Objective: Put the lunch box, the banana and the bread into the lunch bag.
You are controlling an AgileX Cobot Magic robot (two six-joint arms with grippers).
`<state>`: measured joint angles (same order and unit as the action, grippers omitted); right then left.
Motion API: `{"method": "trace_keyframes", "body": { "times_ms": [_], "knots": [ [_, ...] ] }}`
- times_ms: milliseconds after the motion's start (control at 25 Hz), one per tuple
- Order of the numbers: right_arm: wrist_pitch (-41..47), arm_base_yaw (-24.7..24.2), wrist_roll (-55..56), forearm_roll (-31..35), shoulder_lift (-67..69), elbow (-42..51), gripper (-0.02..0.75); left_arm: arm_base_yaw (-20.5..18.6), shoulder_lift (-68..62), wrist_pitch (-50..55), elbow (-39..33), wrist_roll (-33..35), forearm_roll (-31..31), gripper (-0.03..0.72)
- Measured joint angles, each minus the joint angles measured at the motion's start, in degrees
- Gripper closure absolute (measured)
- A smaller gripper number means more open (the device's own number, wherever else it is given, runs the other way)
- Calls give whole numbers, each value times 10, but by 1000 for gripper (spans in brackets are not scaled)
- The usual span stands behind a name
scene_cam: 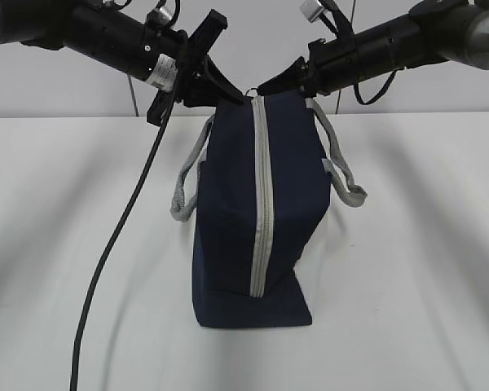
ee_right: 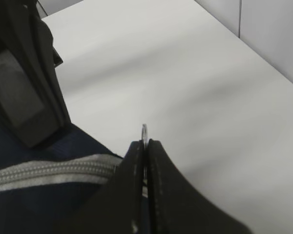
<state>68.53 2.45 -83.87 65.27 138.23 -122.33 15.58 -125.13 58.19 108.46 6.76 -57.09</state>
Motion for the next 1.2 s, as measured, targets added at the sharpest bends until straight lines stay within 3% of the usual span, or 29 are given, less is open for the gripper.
{"method": "trace_keyframes", "body": {
  "times_ms": [600, 1200],
  "knots": [
    [9, -28, -101, -7, 1, 0, 754, 1, 0, 5, 0, 23, -1, 687],
    [11, -25, -125, 92, 46, -1, 754, 2, -5, 8, 0, 70, -41, 688]
  ]
}}
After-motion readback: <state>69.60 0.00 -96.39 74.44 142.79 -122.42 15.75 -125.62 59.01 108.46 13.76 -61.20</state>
